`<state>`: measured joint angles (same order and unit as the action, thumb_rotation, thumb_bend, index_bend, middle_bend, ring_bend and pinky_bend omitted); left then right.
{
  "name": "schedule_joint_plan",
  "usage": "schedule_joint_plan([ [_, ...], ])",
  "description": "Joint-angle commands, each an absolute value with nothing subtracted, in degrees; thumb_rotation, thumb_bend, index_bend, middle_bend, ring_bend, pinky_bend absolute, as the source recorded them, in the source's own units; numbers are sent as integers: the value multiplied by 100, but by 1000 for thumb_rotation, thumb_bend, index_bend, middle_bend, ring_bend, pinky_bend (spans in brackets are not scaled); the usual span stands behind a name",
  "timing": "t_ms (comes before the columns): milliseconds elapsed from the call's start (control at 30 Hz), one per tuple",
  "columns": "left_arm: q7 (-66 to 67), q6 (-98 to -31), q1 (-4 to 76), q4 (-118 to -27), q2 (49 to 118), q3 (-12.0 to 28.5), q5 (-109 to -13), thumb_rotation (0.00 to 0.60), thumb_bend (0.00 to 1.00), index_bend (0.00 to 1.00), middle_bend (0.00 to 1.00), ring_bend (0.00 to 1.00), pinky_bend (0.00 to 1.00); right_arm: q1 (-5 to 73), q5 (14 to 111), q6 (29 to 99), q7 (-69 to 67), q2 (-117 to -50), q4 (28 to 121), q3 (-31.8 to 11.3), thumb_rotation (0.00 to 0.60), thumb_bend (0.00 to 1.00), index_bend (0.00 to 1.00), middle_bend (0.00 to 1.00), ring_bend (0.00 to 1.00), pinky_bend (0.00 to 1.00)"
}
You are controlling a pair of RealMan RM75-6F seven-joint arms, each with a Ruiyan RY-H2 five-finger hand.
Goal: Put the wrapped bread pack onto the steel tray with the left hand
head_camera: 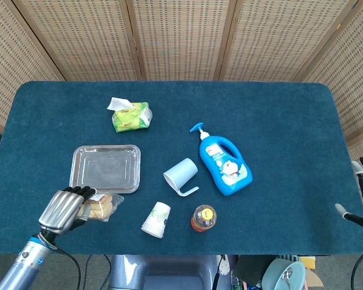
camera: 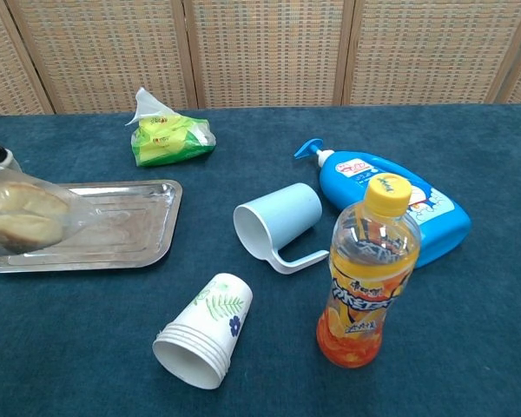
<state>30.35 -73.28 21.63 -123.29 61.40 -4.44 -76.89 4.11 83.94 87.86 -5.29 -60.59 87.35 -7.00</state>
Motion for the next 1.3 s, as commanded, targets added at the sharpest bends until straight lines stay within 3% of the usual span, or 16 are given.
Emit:
schedule_joint_plan([
  [33,2784,-7414,2096,-12362,5890,-418,-7846,600,666,639,527,400,397,393,8409,8793,-567,-6053,8731,-682,600,181,0,0,0,0],
  [500,1374,-6446,2663,-10872,5907,241,-7214,600,664,624,499,400,359,327,8713,9000,-339,-6090,8864,-569,600,181,0,0,0,0],
  [1033,1451,-5896,3144,-9957,6106,629,-6794,600,664,623,465,378,324,462,8626,8716,-331,-6257,8681,-575,600,181,0,0,0,0],
  [1100,1399,-5825,3216,-9854,6154,705,-6719,600,623,587,387,313,274,492,8601,8651,-339,-6282,8632,-579,600,181,0,0,0,0],
  [1233,1431,-5582,3364,-9737,6172,759,-6555,600,438,341,94,40,66,512,8550,8595,-377,-6339,8549,-587,600,181,0,0,0,0],
  [1300,1522,-5480,3432,-9736,6132,773,-6440,600,332,204,17,0,9,516,8531,8593,-435,-6359,8499,-601,600,181,0,0,0,0],
])
